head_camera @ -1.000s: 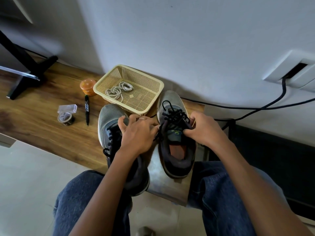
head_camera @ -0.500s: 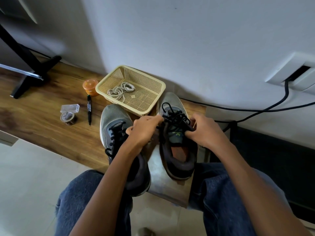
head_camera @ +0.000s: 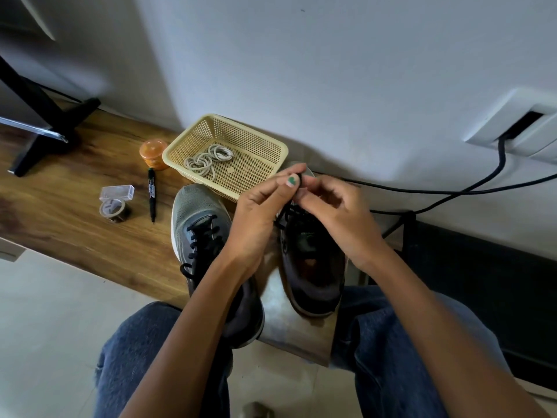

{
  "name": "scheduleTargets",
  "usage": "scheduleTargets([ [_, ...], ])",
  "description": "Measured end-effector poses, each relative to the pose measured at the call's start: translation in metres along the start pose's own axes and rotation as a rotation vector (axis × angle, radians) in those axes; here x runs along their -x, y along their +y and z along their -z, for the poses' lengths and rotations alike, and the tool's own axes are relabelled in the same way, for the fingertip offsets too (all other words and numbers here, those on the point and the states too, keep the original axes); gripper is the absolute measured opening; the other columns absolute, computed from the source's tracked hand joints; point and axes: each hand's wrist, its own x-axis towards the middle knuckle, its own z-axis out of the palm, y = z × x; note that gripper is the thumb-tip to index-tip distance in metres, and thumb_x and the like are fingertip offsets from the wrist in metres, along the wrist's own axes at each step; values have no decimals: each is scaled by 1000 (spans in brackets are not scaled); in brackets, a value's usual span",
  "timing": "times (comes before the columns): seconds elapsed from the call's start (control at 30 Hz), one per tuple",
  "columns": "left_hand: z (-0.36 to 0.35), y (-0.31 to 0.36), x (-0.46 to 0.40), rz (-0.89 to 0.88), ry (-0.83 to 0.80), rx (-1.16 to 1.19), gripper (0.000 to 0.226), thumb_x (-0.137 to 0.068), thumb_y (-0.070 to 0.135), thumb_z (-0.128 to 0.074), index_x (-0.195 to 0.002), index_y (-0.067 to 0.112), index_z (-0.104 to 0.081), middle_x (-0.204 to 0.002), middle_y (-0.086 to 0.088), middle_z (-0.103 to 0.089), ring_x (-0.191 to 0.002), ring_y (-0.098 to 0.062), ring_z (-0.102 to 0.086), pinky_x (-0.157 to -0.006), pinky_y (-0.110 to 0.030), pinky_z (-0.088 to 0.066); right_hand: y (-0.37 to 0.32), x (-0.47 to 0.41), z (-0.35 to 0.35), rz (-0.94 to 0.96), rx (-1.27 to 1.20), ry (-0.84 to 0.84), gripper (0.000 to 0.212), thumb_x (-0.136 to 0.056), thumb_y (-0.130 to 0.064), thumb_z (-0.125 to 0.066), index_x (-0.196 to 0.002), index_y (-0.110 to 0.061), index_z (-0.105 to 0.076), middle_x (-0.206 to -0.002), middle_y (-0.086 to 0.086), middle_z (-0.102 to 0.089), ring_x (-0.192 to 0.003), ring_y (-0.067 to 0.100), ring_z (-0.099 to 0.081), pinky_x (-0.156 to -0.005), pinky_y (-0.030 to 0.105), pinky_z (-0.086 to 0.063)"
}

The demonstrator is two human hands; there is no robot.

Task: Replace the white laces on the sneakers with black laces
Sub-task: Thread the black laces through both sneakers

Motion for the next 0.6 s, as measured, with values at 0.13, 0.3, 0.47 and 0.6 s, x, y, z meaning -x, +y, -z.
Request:
scheduleTargets([
  [0.13,-6,1,3,-12,41,34,19,-80,21,-62,-89,19,-78,-111,2,-72,-113,-11,-62,-93,-26,-51,-1,3,-1,-70,-82,-249,10,-91,-19,-62,-90,-13,-70,-85,-4,-69,-82,1,-64,-69,14,-48],
  [0.3,2,6,0,6,114,55,28,-80,20,-61,-105,9,-69,-105,3,-73,-89,-6,-68,-72,-22,-55,0,-1,10,-159,-274,-309,18,-87,-29,-65,-99,-16,-63,-97,2,-68,-90,12,-59,-76,26,-39],
  [0.47,0,1,-3,-16,281,112,33,-78,19,-65,-106,3,-68,-101,-1,-73,-75,-12,-60,-64,-22,-55,-1,1,14,-182,-291,-396,16,-94,-11,-53,-106,-7,-63,-76,0,-69,-75,5,-63,-67,14,-47],
  [0.6,9,0,-5,-32,452,86,16,-88,16,-64,-100,10,-71,-92,6,-74,-73,-6,-62,-67,-19,-54,10,-6,30,-190,-152,-209,19,-96,-10,-52,-97,-17,-70,-67,-8,-64,-66,4,-55,-64,16,-43],
])
